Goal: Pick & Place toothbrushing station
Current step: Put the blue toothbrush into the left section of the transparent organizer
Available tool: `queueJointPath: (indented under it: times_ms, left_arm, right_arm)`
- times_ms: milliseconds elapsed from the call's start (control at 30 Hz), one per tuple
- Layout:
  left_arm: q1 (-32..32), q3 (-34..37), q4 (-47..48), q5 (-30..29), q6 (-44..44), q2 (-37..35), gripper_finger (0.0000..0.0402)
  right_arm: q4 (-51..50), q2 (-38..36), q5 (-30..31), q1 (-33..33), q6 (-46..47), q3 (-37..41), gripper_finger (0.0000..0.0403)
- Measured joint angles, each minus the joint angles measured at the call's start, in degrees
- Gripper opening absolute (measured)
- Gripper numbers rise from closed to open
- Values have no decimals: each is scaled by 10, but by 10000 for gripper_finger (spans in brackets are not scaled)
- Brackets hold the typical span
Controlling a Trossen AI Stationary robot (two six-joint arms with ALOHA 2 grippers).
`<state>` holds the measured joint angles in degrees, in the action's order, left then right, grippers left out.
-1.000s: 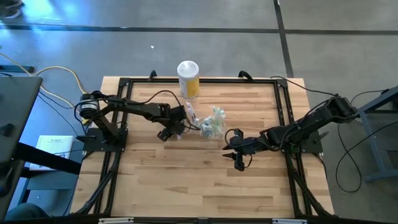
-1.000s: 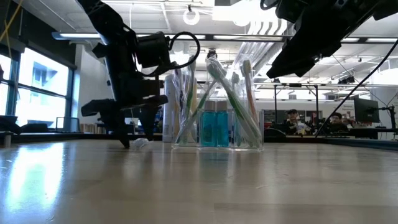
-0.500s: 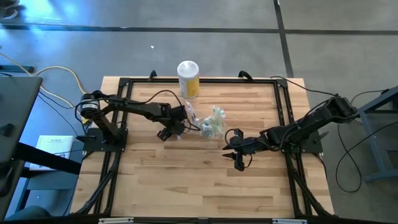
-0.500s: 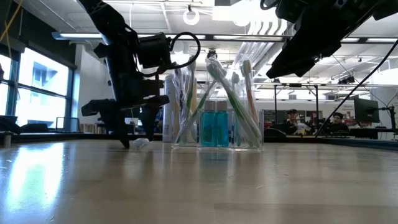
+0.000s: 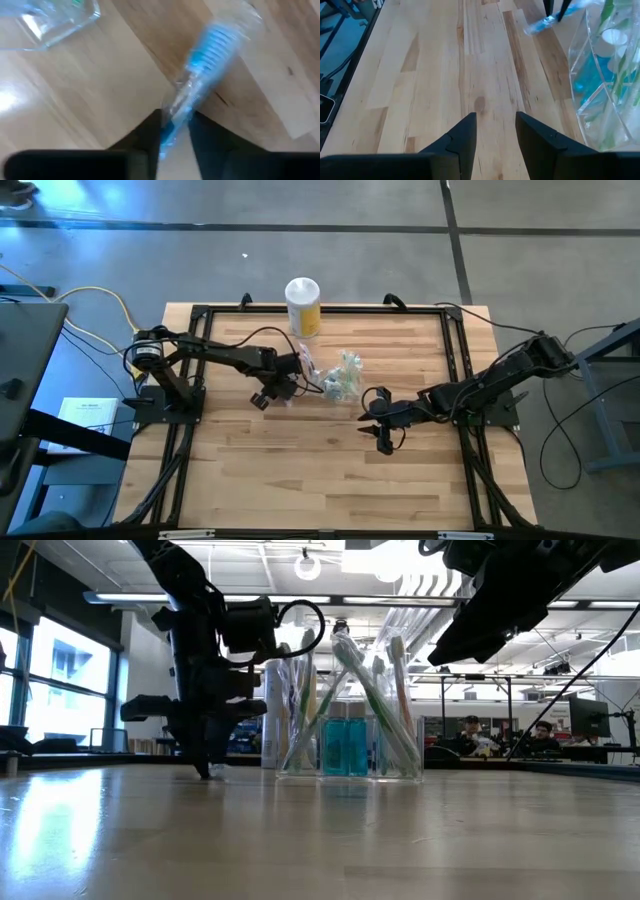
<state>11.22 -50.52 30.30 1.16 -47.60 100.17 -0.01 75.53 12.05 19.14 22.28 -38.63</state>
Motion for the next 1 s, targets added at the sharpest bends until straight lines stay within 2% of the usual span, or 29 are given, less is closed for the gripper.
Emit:
queueJointPath:
  times_ms: [133, 200, 367, 500, 767, 1000]
  left_arm:
    - [0, 0, 7, 0, 34, 0, 27]
    - [0, 0, 9, 0, 53, 0, 11]
    - [0, 0, 18, 15, 70, 1, 29]
    - [1, 0, 19, 36, 105, 1, 28]
    - [-21, 4, 15, 164, 100, -29, 19]
    - [-71, 6, 40, 123, 127, -92, 18]
  right_arm:
    - [0, 0, 0, 0, 0, 0, 128]
    - [0, 0, 0, 0, 0, 0, 128]
    - [0, 0, 0, 0, 0, 0, 128]
    - [0, 0, 0, 0, 2, 0, 128]
    - [0, 0, 0, 0, 4, 0, 128]
    - [0, 0, 0, 0, 4, 0, 128]
